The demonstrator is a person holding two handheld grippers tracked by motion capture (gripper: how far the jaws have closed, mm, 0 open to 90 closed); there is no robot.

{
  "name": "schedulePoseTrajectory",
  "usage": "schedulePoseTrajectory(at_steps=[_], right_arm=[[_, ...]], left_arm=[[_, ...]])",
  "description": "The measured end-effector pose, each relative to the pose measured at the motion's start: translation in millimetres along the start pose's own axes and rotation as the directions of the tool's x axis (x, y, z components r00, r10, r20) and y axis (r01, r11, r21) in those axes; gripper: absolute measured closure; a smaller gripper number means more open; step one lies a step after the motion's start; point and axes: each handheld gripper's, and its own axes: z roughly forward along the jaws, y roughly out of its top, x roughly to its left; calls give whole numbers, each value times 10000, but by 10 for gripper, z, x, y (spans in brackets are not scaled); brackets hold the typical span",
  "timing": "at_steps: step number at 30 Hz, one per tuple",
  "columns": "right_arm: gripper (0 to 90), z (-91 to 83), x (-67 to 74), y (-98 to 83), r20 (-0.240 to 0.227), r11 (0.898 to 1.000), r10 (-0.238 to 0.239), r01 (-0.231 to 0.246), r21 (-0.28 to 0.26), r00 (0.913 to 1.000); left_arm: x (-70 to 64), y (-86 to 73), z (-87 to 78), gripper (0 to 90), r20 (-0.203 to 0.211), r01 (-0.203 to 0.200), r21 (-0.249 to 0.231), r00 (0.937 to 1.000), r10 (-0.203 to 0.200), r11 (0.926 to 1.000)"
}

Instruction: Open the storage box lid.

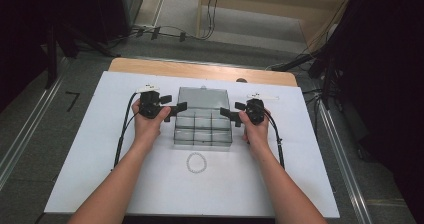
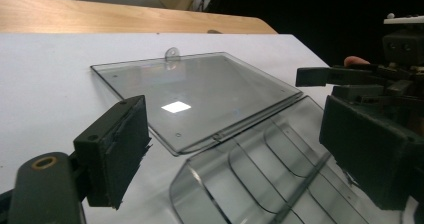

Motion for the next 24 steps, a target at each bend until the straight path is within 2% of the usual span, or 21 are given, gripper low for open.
schedulePoseTrajectory(at_steps=[4,12,14,16,24], right_arm=[[84,-85,59,-33,146,9996,-264,263,71,9995],[76,-268,149,-83,-25,9983,-535,535,-219,9986],[75,-302,181,-89,-59,9973,-690,688,-254,9976],[27,-330,218,-91,-134,9962,-839,835,-267,9964],[7,-442,373,-101,-245,9888,-1438,1426,-431,9893]], left_arm=[[-59,-34,-64,79,196,-114,-48,9997,115,9999],[-140,-114,-218,18,453,-345,-37,9984,347,9994],[-158,-129,-265,14,434,-410,-20,9982,410,9992],[-181,-143,-318,14,351,-562,4,9978,562,9984],[-261,-207,-480,0,254,-983,75,9949,981,9951]])
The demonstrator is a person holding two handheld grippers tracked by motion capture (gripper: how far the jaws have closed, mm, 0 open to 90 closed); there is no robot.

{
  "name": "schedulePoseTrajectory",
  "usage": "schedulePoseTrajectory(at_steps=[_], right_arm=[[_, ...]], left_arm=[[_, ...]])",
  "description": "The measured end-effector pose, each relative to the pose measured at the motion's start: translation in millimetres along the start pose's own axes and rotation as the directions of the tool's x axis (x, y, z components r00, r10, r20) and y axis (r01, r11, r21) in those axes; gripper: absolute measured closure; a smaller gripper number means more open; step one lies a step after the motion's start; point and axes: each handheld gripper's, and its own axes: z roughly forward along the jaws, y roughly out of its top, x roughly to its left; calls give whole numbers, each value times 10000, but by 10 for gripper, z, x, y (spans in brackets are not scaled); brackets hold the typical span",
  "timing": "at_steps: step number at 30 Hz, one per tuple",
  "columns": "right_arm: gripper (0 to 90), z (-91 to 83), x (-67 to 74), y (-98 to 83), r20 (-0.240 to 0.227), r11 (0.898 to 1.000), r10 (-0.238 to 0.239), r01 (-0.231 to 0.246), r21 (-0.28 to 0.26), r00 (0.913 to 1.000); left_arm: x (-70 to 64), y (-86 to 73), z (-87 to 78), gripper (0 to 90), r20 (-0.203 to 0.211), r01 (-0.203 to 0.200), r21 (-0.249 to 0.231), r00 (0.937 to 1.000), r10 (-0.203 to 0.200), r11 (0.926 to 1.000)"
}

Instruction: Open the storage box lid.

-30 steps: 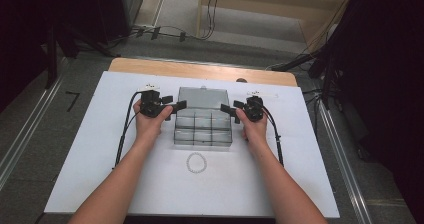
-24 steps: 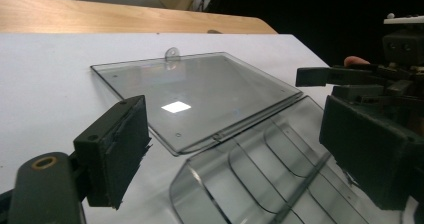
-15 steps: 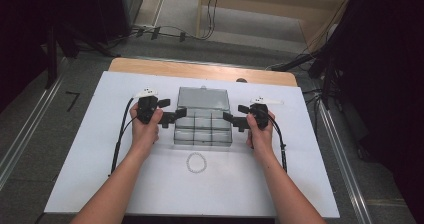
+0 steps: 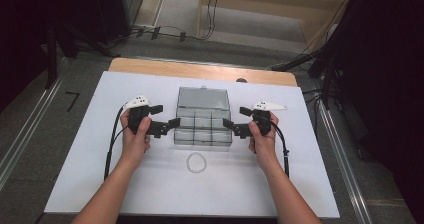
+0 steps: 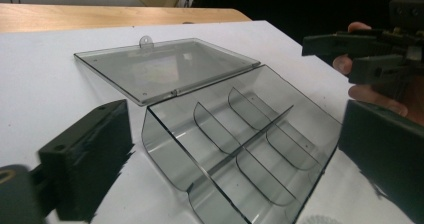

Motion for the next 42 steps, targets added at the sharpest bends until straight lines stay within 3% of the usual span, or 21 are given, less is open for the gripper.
schedulePoseTrajectory(at_steps=[11,27,36,42], right_arm=[[0,-118,152,-69,-294,9983,-578,580,81,9979],[0,-266,337,-236,-544,9959,-842,858,277,9950],[0,-305,468,-306,-687,9940,-947,982,490,9931],[0,-341,557,-285,-1117,9930,-1015,1074,484,9886]], left_arm=[[-132,-85,-186,0,112,-242,-70,9996,243,9997],[-254,-260,-422,0,-13,-671,41,9977,671,9977],[-274,-400,-536,0,-77,-655,-2,9978,655,9979],[-285,-516,-632,0,-159,-776,70,9968,777,9970]])
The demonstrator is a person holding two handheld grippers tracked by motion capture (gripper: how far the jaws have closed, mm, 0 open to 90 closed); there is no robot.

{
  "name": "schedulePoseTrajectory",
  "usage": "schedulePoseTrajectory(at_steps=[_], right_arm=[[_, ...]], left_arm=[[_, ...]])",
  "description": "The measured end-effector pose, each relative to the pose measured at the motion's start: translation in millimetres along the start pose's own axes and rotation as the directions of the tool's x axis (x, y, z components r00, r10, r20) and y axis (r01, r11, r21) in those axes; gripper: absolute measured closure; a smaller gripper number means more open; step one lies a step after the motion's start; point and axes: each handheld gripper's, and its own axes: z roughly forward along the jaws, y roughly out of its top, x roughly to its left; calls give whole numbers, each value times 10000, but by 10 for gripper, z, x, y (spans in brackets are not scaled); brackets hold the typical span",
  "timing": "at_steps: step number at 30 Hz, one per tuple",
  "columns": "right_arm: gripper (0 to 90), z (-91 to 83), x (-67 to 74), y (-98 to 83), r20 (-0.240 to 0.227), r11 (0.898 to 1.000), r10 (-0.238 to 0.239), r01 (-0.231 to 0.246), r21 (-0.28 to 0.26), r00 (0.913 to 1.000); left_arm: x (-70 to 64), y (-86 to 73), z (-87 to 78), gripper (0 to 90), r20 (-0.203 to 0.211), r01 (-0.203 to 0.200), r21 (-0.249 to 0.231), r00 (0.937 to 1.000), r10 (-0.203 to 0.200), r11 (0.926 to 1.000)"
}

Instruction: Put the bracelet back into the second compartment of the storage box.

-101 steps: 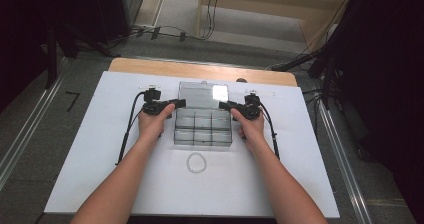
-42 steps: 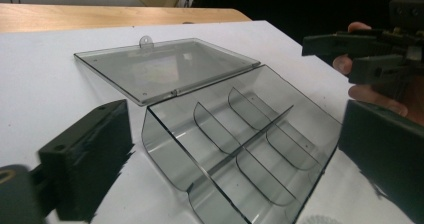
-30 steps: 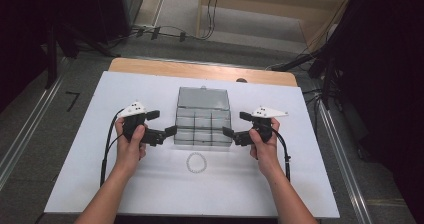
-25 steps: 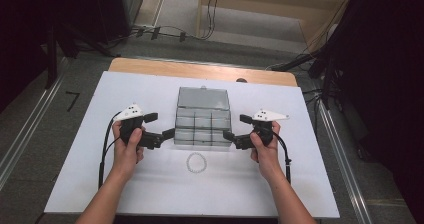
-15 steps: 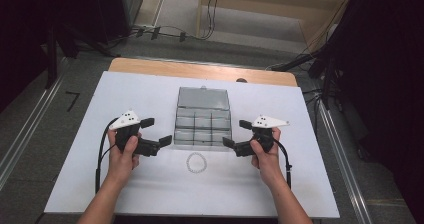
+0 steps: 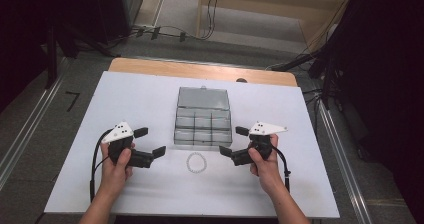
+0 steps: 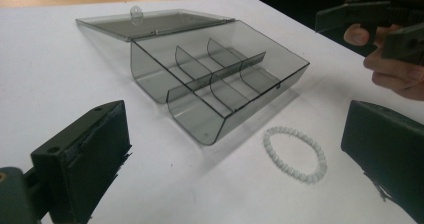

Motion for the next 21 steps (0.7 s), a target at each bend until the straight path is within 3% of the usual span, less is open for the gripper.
schedulePoseTrajectory(at_steps=[13,18,21], right_arm=[[0,65,173,39,-487,9975,-426,452,536,9979],[45,144,318,38,-453,9923,-802,840,906,9957],[53,194,385,40,-511,9912,-750,801,1052,9959]], left_arm=[[-55,-158,-277,0,-295,-6,-267,9996,-2,9996],[-69,-226,-407,0,-480,-113,-275,9988,100,9996],[-76,-279,-479,0,-576,-92,-314,9983,74,9995]])
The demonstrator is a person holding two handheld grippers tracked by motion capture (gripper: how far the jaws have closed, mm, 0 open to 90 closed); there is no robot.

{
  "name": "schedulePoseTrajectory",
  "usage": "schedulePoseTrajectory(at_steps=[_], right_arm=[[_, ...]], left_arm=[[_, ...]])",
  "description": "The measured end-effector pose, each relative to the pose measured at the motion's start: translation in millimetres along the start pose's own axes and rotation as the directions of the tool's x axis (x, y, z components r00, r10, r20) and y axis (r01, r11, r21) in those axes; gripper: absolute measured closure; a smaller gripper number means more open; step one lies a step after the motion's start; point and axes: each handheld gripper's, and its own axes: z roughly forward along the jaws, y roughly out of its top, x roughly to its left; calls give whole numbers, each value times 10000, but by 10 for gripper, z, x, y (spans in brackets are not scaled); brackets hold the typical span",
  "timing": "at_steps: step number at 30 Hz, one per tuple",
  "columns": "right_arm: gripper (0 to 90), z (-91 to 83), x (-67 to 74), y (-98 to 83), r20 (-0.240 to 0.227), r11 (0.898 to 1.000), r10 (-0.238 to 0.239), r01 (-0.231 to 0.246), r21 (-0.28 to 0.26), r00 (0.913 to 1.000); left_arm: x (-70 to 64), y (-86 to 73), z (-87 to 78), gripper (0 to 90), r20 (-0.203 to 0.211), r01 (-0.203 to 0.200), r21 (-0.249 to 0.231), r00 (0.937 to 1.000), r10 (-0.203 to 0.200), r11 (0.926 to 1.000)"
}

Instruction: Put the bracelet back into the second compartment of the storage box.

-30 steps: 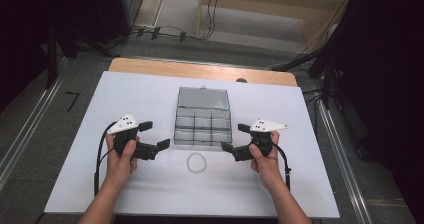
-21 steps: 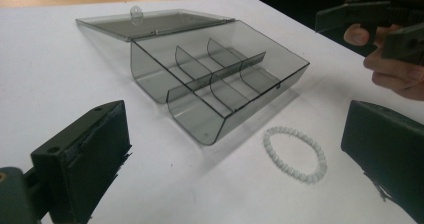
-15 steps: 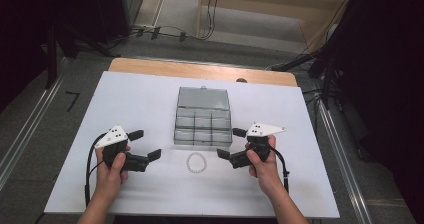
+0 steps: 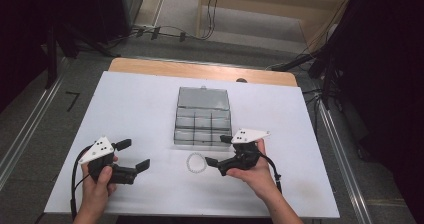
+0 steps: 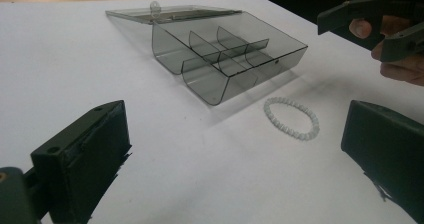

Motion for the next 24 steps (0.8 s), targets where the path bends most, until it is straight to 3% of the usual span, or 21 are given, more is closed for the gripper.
schedulePoseTrajectory(at_steps=[4,12,15,20,24], right_arm=[[112,70,79,11,-102,9997,55,-52,233,9999],[236,196,214,-8,-102,9984,-360,365,433,9993],[314,264,234,-40,-427,9977,-371,394,547,9984],[393,361,289,-86,-327,9950,-452,479,880,9984],[469,434,307,-125,-533,9939,-495,544,957,9974]], left_arm=[[30,-45,-81,0,-4,165,-82,9999,-165,9998],[89,-124,-271,0,-335,285,-237,9990,-293,9993],[93,-157,-294,0,-257,291,-135,9992,-294,9995],[116,-158,-322,0,-191,427,-359,9989,-434,9984],[117,-180,-278,0,-193,392,-193,9990,-396,9990]])
